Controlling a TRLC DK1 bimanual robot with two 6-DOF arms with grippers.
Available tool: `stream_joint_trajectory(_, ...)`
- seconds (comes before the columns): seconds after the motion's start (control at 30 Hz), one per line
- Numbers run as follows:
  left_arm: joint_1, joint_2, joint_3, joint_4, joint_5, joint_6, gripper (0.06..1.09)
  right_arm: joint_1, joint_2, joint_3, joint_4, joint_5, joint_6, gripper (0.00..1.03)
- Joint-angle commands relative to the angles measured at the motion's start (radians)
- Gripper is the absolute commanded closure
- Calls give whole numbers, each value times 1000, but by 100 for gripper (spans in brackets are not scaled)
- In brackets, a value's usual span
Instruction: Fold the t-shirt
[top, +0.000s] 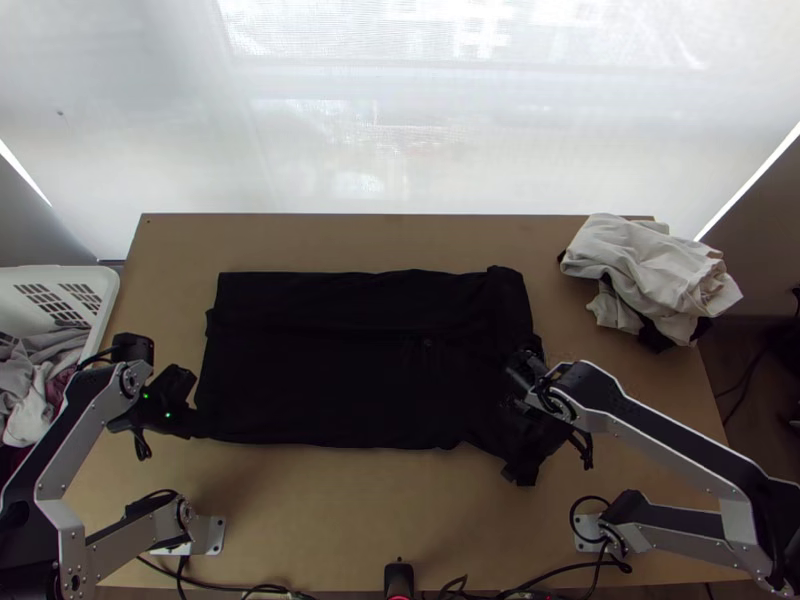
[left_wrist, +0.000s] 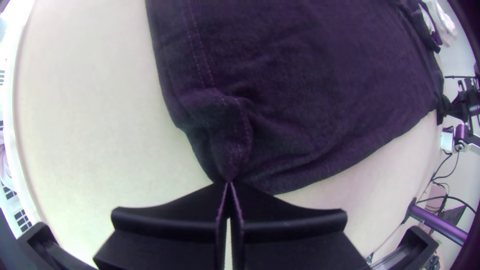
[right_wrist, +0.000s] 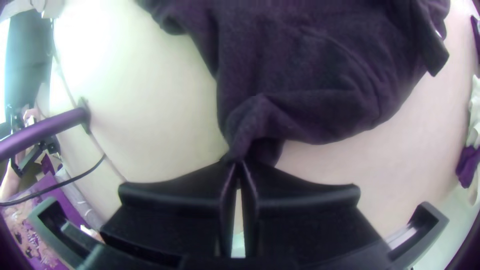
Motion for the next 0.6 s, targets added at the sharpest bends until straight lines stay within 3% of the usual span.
stream_joint_trajectory(0.0, 8, -3, 47, -6, 1, 1, 105, -124, -30, 46, 7, 1, -41, 100)
stream_joint_trajectory(0.57, 17, 24, 262, -9, 53, -82, 105, -357, 42, 286, 1, 1, -121, 100)
